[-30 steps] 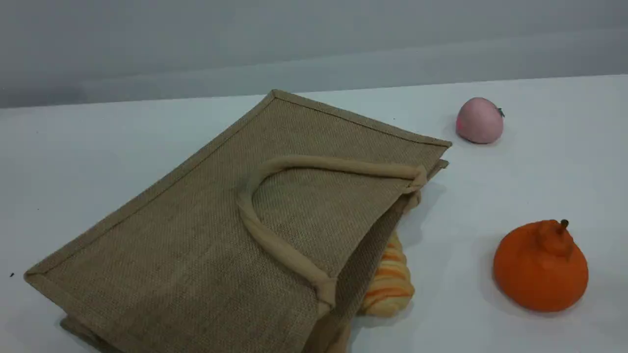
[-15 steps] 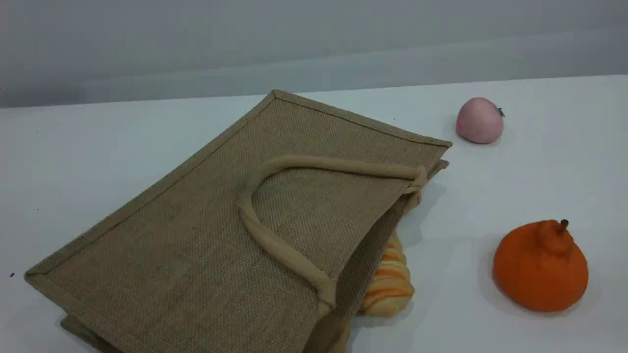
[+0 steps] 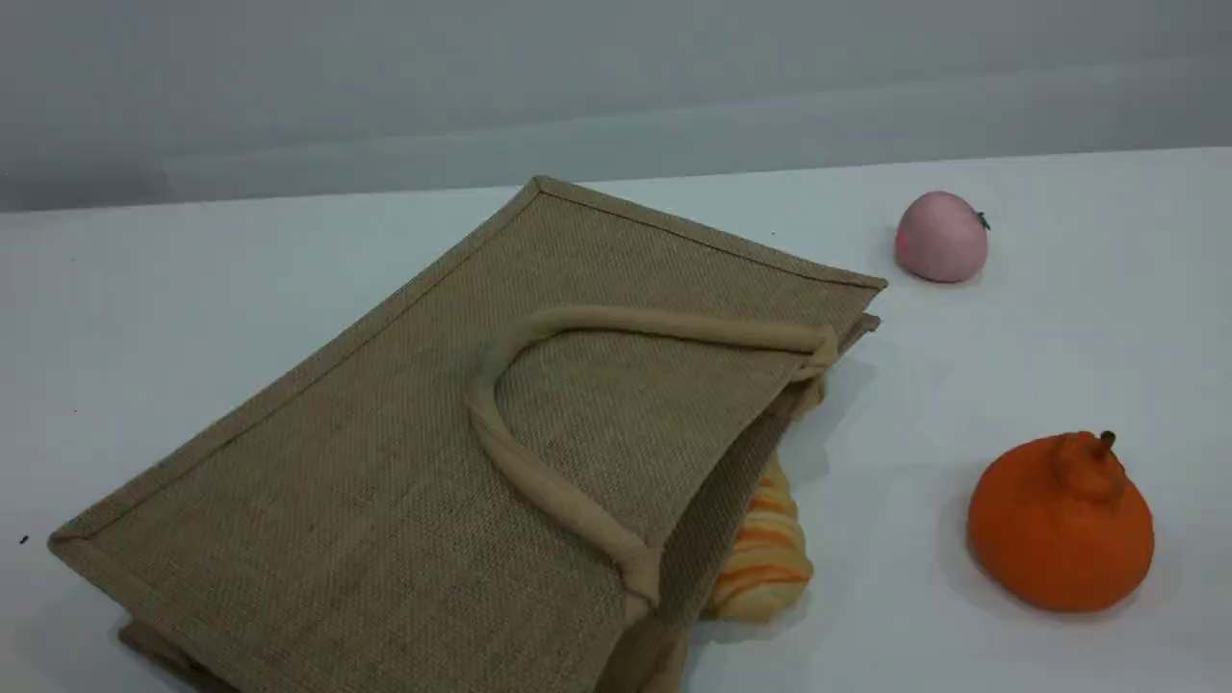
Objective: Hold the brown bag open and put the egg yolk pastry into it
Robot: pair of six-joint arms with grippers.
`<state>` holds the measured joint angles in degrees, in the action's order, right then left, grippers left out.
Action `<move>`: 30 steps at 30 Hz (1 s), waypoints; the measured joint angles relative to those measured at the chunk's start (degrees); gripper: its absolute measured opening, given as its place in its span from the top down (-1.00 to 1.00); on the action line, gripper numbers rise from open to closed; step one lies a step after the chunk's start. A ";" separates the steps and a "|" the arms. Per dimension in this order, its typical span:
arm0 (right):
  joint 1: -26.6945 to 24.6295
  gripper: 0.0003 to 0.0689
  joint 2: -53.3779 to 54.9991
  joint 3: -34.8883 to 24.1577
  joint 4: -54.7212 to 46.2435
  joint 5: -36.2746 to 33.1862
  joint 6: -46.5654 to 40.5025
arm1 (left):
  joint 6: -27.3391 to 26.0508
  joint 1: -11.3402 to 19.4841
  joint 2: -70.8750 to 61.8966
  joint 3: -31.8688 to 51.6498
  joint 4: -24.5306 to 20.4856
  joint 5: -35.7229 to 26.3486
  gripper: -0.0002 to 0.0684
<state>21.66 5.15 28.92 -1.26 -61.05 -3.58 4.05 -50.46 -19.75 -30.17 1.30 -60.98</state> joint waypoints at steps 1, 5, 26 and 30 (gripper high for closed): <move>0.00 -0.39 0.00 0.00 0.00 0.00 0.00 | 0.00 0.00 0.95 0.49 0.11 0.00 -0.47; 0.00 -0.39 0.00 0.00 0.00 0.00 0.00 | -0.29 0.00 3.38 0.59 0.11 -0.16 -0.47; -19.54 -0.39 -5.21 0.00 0.02 -0.10 0.05 | -0.53 0.51 4.56 0.59 0.20 -1.89 -0.47; -19.49 -0.39 -5.21 0.00 0.02 -0.10 0.12 | -0.53 6.02 4.46 0.59 0.62 -1.84 -0.47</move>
<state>2.17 -0.06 28.92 -1.24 -61.15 -3.46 3.52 -44.45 -15.29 -29.58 1.92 -62.82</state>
